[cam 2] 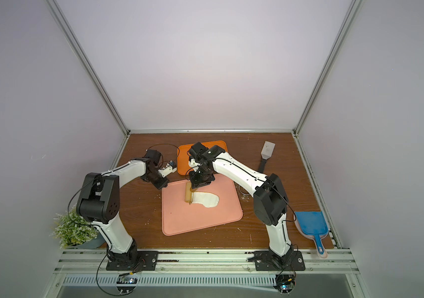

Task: Roll out the dumpling wrappers from the dough
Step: Flatten out the dough on the work surface.

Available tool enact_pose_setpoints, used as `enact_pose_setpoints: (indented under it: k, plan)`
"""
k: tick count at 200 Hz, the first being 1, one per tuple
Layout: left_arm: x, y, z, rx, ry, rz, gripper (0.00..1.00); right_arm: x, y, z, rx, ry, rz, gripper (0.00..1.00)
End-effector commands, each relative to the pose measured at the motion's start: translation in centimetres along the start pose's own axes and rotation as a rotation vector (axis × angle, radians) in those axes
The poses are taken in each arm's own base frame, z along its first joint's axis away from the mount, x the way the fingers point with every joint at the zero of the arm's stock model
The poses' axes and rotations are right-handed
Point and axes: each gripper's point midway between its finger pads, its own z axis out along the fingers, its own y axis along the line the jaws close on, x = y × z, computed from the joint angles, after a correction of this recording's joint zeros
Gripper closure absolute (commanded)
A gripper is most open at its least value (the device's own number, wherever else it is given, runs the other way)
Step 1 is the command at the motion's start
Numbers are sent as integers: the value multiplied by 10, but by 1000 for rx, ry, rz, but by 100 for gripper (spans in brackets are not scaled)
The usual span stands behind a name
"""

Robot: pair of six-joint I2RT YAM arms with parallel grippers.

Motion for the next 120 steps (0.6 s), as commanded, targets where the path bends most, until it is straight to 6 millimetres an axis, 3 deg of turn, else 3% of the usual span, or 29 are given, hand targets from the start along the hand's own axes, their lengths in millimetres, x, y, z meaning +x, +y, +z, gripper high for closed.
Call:
enact_pose_setpoints:
  k: [1, 77, 120]
  plan:
    - [42, -16, 57, 63, 142, -23, 100, 19, -26, 21, 122, 102, 67, 100]
    - [42, -16, 57, 63, 142, -23, 100, 51, -65, 82, 224, 242, 144, 100]
    - [42, -15, 57, 61, 142, -24, 100, 61, -76, 101, 255, 251, 178, 100]
